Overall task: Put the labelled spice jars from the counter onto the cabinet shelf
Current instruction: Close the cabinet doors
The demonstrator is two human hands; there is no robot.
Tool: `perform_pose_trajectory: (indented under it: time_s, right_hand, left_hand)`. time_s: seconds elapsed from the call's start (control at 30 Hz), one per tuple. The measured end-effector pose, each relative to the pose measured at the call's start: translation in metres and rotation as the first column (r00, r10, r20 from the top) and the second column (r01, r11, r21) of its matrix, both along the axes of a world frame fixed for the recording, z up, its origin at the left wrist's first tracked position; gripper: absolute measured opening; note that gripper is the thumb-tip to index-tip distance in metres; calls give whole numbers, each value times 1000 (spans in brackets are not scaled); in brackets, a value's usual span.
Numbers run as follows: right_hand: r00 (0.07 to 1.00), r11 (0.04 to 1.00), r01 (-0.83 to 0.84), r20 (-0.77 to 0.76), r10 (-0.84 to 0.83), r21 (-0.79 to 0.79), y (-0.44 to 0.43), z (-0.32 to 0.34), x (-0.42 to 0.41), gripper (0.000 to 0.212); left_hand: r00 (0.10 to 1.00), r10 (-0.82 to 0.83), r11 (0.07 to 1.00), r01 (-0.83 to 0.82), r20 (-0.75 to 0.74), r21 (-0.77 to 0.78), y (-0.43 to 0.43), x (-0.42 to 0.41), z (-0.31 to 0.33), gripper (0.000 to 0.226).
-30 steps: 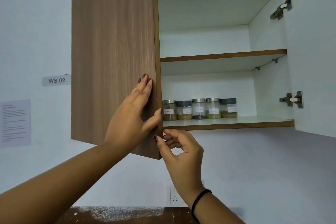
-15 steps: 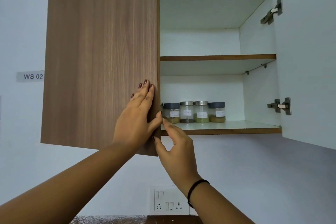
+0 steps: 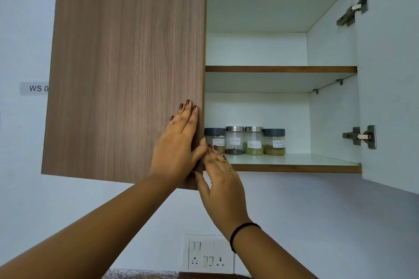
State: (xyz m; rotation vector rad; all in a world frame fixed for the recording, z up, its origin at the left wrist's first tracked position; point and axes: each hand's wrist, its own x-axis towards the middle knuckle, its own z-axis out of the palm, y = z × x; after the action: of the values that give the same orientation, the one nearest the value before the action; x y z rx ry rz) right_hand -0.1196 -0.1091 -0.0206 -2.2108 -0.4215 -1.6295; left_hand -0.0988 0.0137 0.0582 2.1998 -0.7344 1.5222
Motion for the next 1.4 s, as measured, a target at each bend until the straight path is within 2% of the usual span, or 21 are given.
perform_pose_trajectory:
  time_s: [0.23, 0.53, 0.7, 1.03, 1.4]
  right_hand:
    - [996, 995, 73, 57, -69, -72, -16, 2, 22, 55]
    - [999, 996, 36, 18, -34, -77, -27, -1, 53, 54]
    - [996, 994, 72, 60, -67, -88, -30, -3, 64, 52]
    - [999, 999, -40, -22, 39, -33, -37, -4, 87, 51]
    - [993, 994, 38, 113, -27, -100, -45, -9, 113, 47]
  left_hand:
    - [999, 35, 999, -34, -4, 17, -11, 18, 2, 73]
    - [999, 25, 999, -26, -23, -27, -26, 45, 2, 75]
    - [999, 37, 999, -38, -16, -16, -29, 56, 3, 75]
    - [997, 72, 997, -72, 32, -3, -36, 77, 5, 75]
    - [982, 117, 993, -117, 150, -10, -41, 105, -3, 71]
